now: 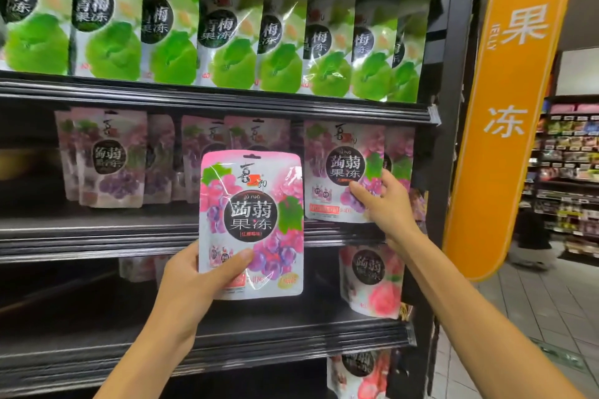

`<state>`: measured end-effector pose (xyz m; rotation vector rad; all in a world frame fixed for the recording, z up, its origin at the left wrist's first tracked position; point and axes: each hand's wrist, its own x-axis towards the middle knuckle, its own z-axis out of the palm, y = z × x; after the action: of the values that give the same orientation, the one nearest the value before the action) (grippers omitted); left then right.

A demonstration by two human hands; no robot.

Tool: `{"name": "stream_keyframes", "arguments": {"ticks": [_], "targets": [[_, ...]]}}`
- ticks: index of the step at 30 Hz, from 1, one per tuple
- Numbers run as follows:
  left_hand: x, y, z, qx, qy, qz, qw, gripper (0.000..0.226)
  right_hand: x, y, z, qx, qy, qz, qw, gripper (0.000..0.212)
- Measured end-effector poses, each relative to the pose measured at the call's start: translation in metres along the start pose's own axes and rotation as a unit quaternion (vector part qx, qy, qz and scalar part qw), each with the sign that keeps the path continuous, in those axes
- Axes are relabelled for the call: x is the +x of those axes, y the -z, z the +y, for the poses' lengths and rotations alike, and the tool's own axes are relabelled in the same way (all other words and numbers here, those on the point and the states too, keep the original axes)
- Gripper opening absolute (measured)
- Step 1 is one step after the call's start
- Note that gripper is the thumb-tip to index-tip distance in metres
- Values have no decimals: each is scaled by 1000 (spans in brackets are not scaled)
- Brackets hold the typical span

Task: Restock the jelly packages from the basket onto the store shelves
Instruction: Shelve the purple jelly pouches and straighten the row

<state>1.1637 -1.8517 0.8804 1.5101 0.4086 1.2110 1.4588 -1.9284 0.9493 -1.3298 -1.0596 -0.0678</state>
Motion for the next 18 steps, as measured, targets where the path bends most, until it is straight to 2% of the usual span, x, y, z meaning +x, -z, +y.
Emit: {"name": "stream_keyframes", "arguments": {"ticks": [5,8,11,18], "targets": [[1,-4,-4,-15,-3,-3,1000,48,-1,16,3,-62,-9,-20,998,35],[-1,-7,-7,-14,0,-13,1000,45,-6,26,5,-72,-14,-36,997,53],[-2,-11,-9,-14,7,-22,1000,47,-8,34,4,-111,2,-26,993,40],[-7,-14,-9,-18,20,-25,999,47,-10,27,-1,-136,2,0,991,50]]}}
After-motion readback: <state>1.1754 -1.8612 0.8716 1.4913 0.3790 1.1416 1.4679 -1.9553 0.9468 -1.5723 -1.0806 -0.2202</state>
